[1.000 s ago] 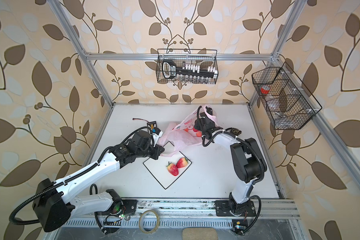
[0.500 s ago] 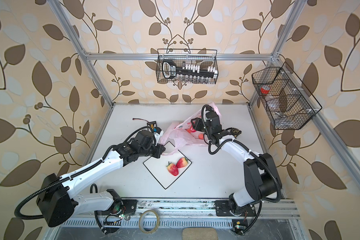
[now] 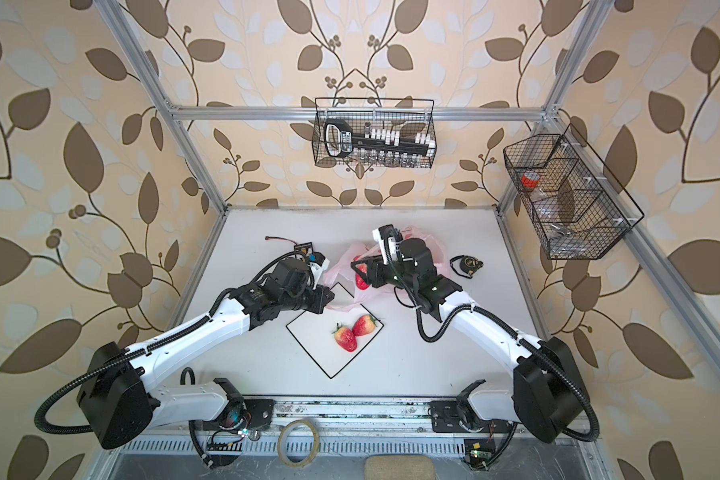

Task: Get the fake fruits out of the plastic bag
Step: 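Lift the third strawberry out of the bag toward the board with the right gripper, then lower the strawberry over the board and open the right gripper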

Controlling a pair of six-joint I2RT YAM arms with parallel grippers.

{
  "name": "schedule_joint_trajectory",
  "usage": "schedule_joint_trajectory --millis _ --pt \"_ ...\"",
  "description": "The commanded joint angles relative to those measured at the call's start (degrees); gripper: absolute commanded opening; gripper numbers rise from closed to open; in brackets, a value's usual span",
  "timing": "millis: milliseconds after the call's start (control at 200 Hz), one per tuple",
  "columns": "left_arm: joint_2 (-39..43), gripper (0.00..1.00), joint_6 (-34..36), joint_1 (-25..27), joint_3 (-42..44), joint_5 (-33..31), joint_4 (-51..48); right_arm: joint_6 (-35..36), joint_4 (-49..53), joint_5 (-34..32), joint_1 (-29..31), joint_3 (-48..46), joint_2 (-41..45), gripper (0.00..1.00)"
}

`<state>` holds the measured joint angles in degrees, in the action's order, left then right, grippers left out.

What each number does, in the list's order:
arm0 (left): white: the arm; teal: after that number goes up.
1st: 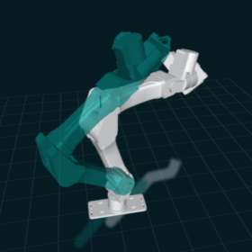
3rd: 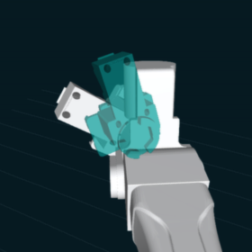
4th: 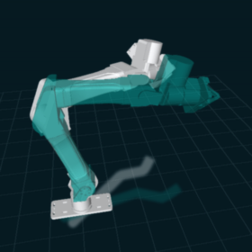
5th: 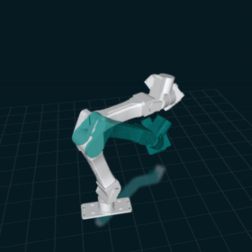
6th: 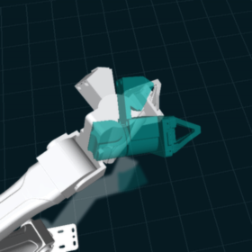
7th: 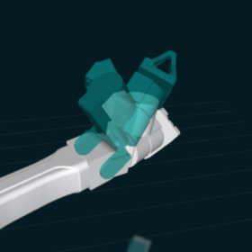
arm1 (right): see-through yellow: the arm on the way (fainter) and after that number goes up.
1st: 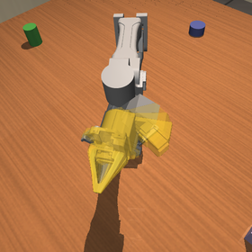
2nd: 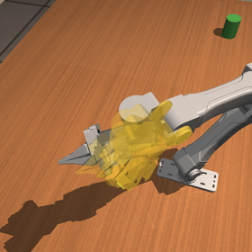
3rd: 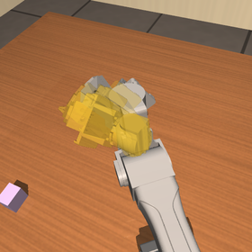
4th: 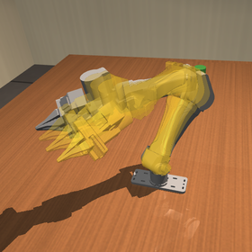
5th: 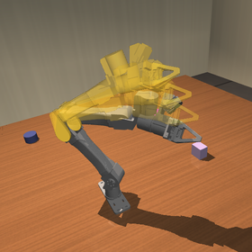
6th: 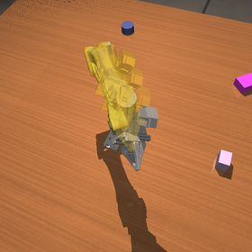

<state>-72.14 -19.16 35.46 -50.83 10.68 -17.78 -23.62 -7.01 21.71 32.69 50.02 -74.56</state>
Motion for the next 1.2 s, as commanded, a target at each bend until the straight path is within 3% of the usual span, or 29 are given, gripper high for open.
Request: schedule_joint_trajectory --millis 0,240,425,815,1035,1195 --pt "-1.28 0.00 -0.84 -1.78 -3.08 1.29 2.11 7.15 0.15 0.72 4.72 -3.35 4.32 0.30" --pt "-2.57 0.00 -0.62 -3.89 -4.89 3.35 2.67 13.73 -1.51 -8.89 19.95 -10.01 8.55 0.31" --pt "-2.14 0.00 -0.79 -4.44 -4.71 3.86 2.64 19.77 -3.17 -16.74 28.45 -11.09 0.95 0.32" --pt "-0.73 0.00 -0.48 -4.51 -3.77 3.73 1.98 24.95 -7.56 -24.72 31.79 -3.48 -18.76 0.32" --pt "-0.87 0.00 -0.57 -4.49 -3.44 3.74 2.63 25.29 -8.00 -28.31 32.79 -2.03 -24.22 0.36" --pt "-1.14 0.00 -0.70 -4.46 -3.40 3.83 2.92 25.97 -8.46 -29.86 33.03 -2.84 -25.43 0.45"
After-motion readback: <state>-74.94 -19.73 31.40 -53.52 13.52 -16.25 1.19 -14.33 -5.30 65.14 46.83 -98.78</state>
